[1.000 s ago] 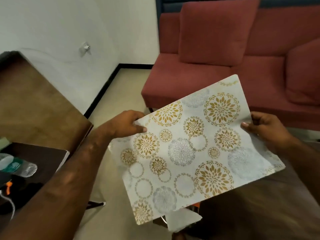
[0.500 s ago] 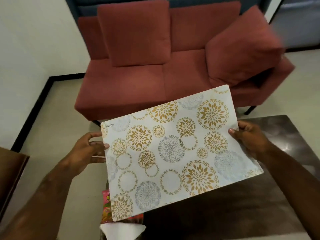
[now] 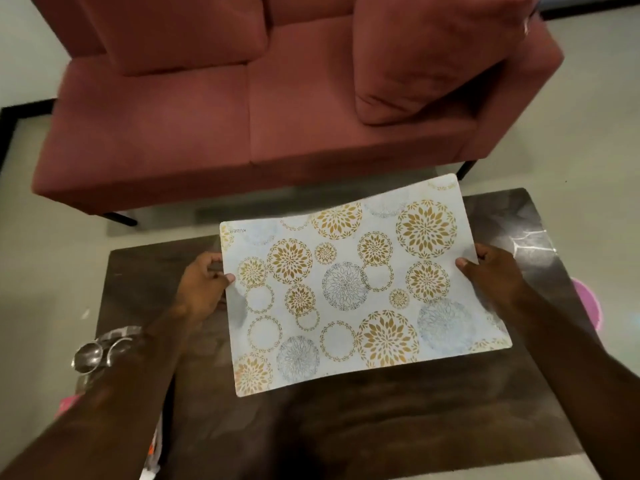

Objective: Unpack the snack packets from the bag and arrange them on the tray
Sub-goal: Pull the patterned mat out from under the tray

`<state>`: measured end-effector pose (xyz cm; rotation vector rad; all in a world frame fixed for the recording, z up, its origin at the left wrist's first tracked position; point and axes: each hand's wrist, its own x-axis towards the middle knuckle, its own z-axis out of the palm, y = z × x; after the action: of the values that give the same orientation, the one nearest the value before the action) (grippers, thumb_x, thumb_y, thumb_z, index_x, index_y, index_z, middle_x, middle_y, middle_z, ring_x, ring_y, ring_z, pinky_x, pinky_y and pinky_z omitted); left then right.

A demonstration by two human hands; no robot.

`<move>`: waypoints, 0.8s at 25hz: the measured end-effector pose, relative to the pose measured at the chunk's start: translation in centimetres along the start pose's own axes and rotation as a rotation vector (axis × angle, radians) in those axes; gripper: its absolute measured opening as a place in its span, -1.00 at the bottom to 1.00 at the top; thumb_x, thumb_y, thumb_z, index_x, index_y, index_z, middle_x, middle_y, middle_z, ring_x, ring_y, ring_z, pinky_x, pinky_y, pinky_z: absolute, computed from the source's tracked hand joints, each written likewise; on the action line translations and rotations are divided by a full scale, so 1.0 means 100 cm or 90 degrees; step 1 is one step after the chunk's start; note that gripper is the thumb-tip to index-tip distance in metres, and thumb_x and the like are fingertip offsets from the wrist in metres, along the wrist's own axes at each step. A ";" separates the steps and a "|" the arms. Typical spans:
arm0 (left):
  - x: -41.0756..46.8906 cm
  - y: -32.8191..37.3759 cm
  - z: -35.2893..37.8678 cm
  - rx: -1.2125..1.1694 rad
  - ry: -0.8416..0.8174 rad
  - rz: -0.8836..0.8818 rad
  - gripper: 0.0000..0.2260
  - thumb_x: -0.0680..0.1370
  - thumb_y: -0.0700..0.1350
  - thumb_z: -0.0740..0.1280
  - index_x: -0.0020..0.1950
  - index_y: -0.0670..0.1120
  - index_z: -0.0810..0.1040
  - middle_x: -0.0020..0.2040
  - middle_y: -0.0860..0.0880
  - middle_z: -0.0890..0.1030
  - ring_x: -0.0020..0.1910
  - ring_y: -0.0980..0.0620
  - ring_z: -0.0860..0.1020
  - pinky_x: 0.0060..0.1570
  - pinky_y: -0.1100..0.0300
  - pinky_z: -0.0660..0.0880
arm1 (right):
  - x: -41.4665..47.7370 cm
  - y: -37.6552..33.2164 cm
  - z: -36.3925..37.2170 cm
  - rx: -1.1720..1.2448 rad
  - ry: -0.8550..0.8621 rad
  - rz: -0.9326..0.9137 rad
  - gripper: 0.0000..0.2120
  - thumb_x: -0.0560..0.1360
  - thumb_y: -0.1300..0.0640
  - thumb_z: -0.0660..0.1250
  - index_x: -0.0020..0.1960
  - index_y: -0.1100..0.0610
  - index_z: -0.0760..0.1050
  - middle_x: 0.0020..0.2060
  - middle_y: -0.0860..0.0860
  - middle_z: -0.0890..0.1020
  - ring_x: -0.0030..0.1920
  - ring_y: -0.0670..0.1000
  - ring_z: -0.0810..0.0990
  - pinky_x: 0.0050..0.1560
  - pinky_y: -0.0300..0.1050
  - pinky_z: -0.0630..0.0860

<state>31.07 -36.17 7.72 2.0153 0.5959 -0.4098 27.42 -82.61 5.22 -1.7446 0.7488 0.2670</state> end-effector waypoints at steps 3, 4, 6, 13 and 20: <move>0.029 -0.019 0.064 0.017 -0.004 -0.013 -0.73 0.59 -0.32 0.33 0.29 -0.20 0.47 0.07 -0.22 0.65 -0.06 -0.15 0.65 -0.21 0.04 0.61 | 0.041 0.053 -0.020 -0.050 0.024 0.033 -0.76 0.62 0.22 0.32 0.27 0.21 0.58 0.02 0.09 0.71 -0.12 0.00 0.69 -0.28 -0.18 0.58; 0.038 -0.026 0.082 0.019 -0.005 -0.013 -0.74 0.59 -0.32 0.33 0.27 -0.17 0.47 0.06 -0.21 0.65 -0.07 -0.14 0.65 -0.22 0.04 0.61 | 0.053 0.068 -0.024 -0.059 0.028 0.040 -0.75 0.62 0.21 0.32 0.28 0.21 0.58 0.05 0.12 0.71 -0.10 0.03 0.69 -0.21 -0.14 0.57; 0.053 -0.035 0.112 0.030 -0.012 -0.007 -0.77 0.60 -0.30 0.33 0.22 -0.09 0.48 0.04 -0.18 0.66 -0.07 -0.12 0.66 -0.25 0.05 0.61 | 0.074 0.090 -0.031 -0.071 0.038 0.055 -0.75 0.63 0.19 0.31 0.28 0.20 0.57 0.08 0.15 0.70 -0.06 0.10 0.69 -0.11 -0.06 0.58; 0.097 -0.056 0.187 0.056 -0.024 -0.045 -0.76 0.62 -0.25 0.32 0.26 -0.05 0.46 0.15 -0.15 0.62 0.03 -0.15 0.65 -0.29 0.02 0.65 | 0.128 0.135 -0.041 -0.110 0.084 0.066 -0.78 0.62 0.18 0.34 0.24 0.17 0.59 -0.12 0.01 0.68 -0.19 -0.04 0.65 -0.29 -0.19 0.48; 0.108 -0.056 0.209 0.081 -0.030 -0.041 -0.67 0.61 -0.28 0.32 0.36 -0.08 0.45 0.10 -0.15 0.60 0.08 -0.24 0.64 -0.31 0.00 0.64 | 0.161 0.143 -0.051 -0.141 0.150 0.048 -0.77 0.53 0.15 0.44 0.18 0.04 0.61 0.00 0.03 0.69 -0.18 -0.02 0.66 -0.11 -0.12 0.57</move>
<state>35.87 -49.43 -11.89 2.1049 0.6204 -0.5436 30.12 -94.84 -13.03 -1.9816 0.9879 0.2036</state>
